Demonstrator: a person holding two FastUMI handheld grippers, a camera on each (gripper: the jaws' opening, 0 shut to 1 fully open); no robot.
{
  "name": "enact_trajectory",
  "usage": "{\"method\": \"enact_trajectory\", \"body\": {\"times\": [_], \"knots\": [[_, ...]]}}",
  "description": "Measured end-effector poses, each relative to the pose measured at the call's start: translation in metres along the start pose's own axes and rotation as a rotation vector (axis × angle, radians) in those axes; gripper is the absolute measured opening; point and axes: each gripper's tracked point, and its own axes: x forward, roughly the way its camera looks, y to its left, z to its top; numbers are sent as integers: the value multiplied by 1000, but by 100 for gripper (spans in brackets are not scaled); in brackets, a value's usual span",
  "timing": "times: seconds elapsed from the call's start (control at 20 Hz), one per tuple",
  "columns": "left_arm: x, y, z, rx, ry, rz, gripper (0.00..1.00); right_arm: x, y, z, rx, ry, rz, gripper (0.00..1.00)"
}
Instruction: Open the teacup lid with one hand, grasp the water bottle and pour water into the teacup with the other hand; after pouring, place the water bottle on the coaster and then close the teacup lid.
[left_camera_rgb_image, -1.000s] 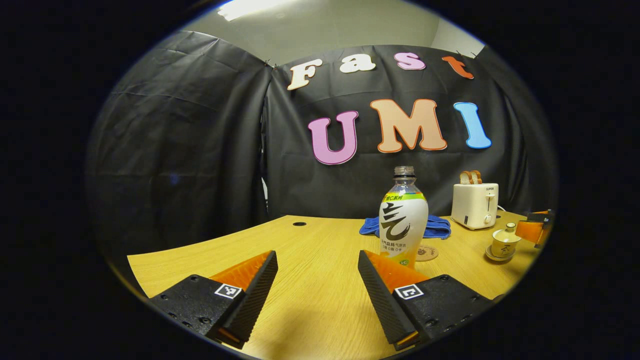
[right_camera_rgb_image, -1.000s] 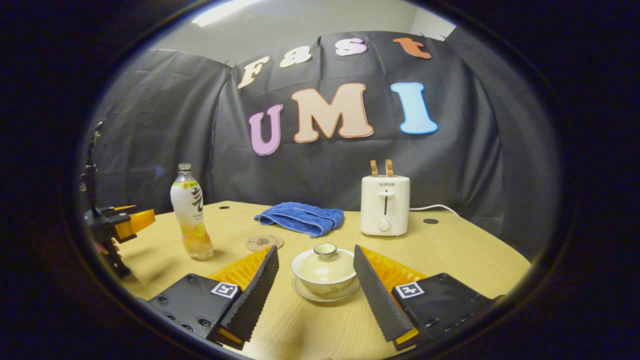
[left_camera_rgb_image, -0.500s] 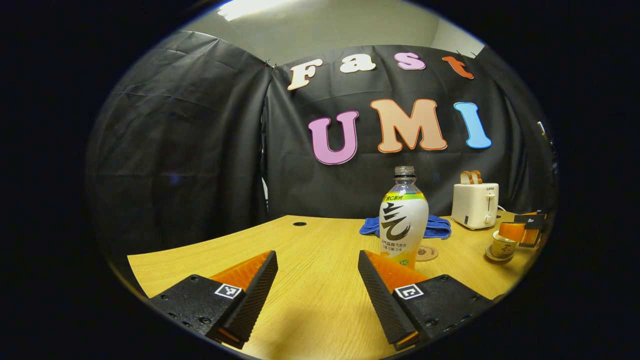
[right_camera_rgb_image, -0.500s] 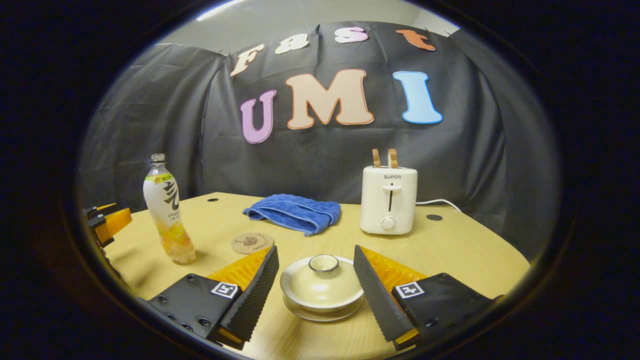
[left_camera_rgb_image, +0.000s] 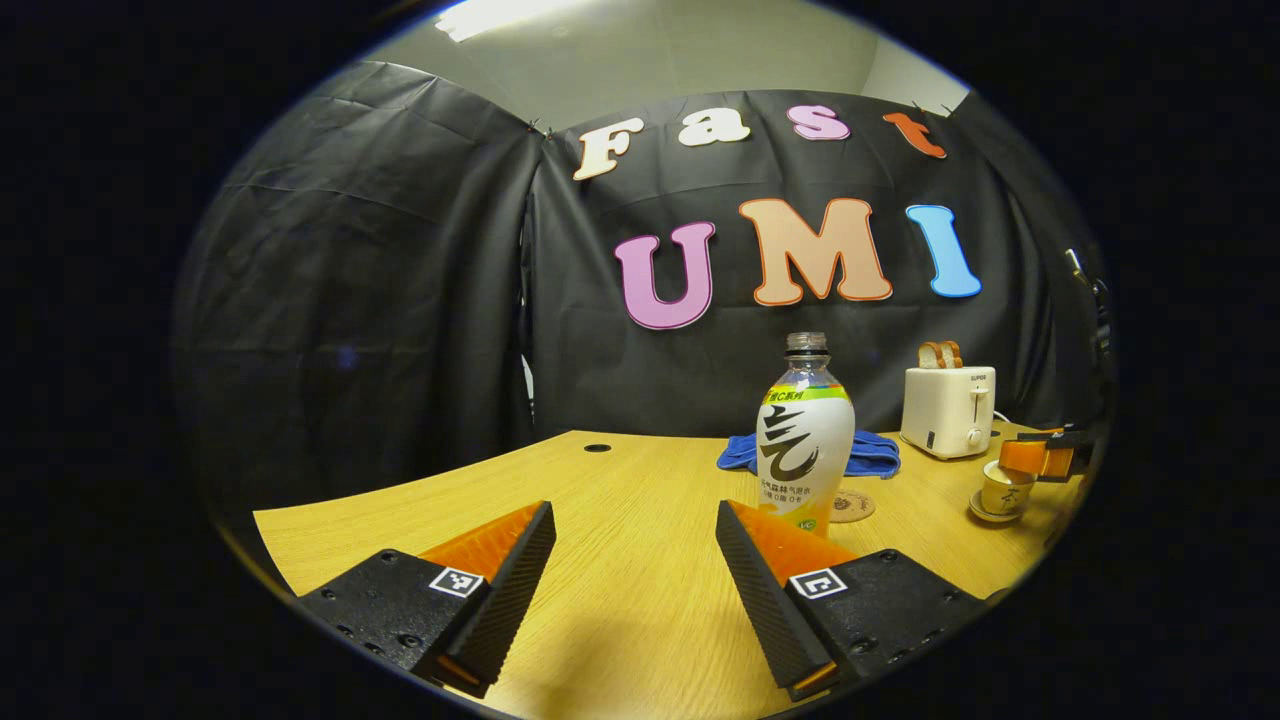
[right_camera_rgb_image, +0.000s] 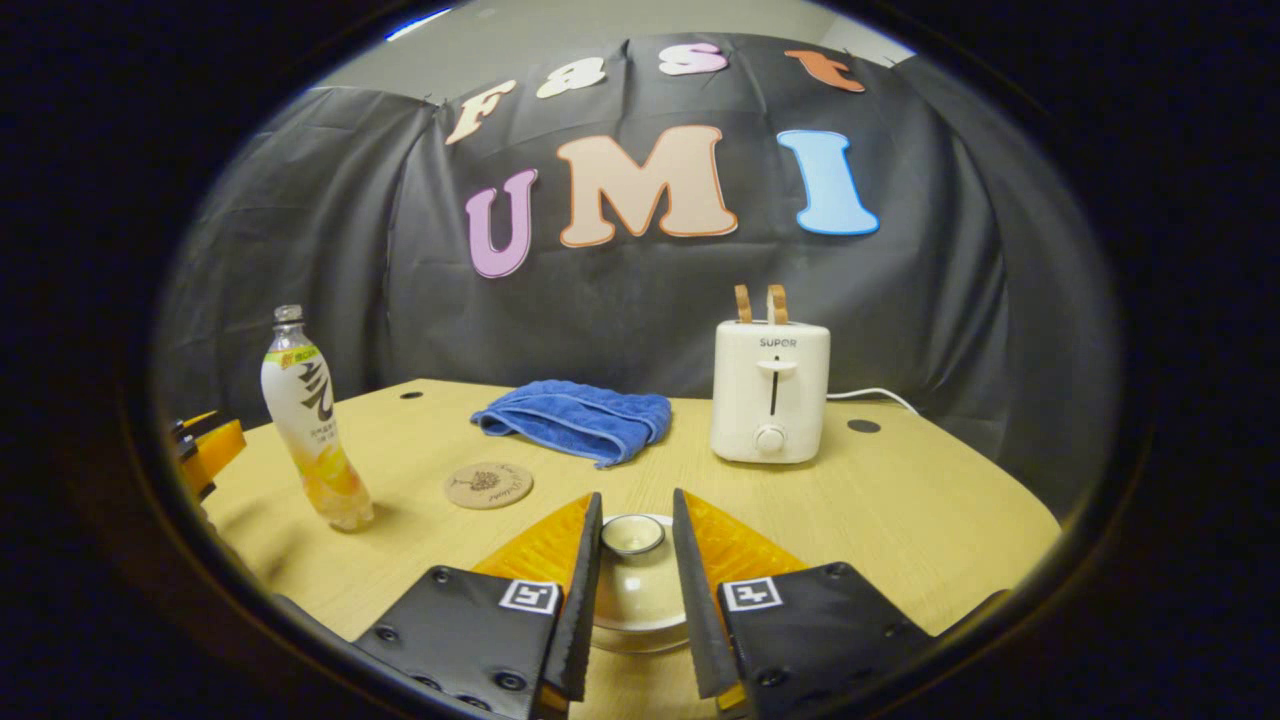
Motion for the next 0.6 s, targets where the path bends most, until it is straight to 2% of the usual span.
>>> {"method": "enact_trajectory", "body": {"times": [0.1,0.3,0.6], "knots": [[-1,0,1,0,0,-1,94,3,1,1,-17,-6,-2,34],[1,-1,0,0,-1,-5,94,-7,6,11,-35,-69,12,35],[0,-4,1,0,-2,-21,94,-27,-1,18,10,-148,11,34]]}}
